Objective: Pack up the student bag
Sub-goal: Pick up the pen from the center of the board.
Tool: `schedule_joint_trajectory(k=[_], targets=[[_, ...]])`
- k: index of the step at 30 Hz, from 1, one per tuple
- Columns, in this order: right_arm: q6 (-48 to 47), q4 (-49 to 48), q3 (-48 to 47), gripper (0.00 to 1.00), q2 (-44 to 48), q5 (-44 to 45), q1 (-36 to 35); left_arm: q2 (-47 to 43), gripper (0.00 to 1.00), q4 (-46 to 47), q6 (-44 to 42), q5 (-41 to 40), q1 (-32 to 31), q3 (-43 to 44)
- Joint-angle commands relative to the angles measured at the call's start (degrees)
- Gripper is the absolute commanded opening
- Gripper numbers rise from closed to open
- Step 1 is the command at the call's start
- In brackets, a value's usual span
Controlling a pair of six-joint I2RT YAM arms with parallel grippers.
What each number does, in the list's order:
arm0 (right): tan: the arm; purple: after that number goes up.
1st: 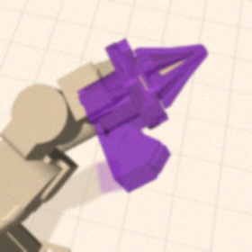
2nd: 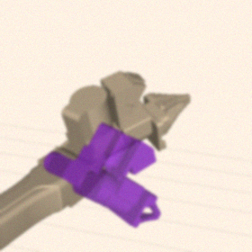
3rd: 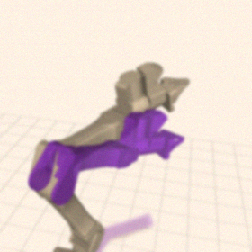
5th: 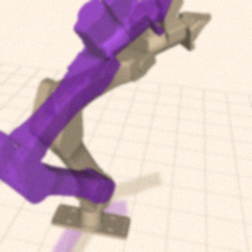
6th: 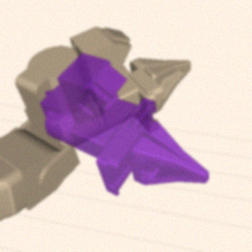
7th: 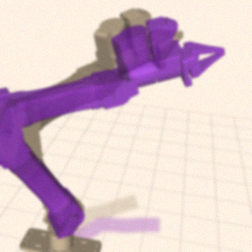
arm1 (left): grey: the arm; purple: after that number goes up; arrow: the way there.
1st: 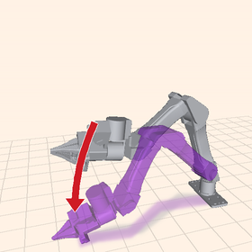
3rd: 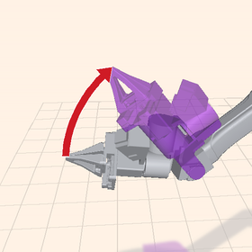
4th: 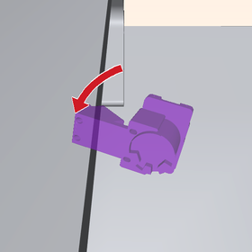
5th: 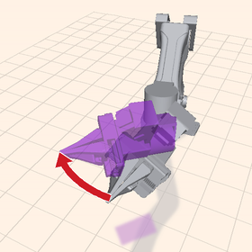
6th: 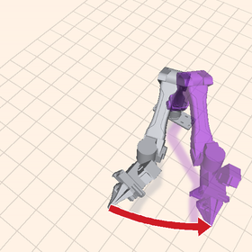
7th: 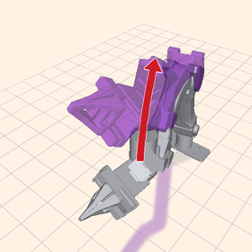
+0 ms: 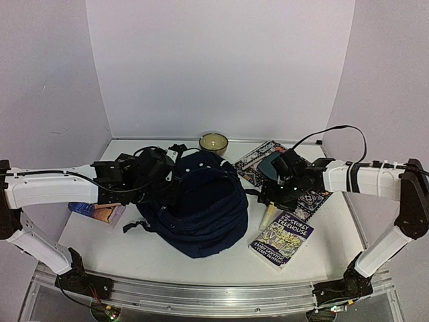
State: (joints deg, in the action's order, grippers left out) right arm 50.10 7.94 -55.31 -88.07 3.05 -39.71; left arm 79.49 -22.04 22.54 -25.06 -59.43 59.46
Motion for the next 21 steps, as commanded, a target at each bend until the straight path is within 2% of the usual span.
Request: schedule_joint_trajectory(k=[1,8,17,20,21], targets=[[-2.3,2.7,0.6,0.73,1.5,3.0,0.2,0.4,0.00,2.5,0.9,-2.6,0.5,2.6],[-0.2,4.3,-2.6,0.65,-9.8,3.8,0.8,0.8,0.00,2.4,0.9,0.6,0.5,4.2],[-0.4,4.3,-6.7,0.52,-19.5,3.7,1.2,0.0,0.00,2.6,1.0,1.6,0.5,4.0],[0.1,4.2,-7.0,0.36,-21.3,2.9,1.2,-0.6,0.00,2.5,1.0,2.1,0.5,4.2],[0.2,4.2,-6.9,0.28,-21.4,2.2,1.2,-0.9,0.00,2.6,1.0,2.4,0.5,4.3]])
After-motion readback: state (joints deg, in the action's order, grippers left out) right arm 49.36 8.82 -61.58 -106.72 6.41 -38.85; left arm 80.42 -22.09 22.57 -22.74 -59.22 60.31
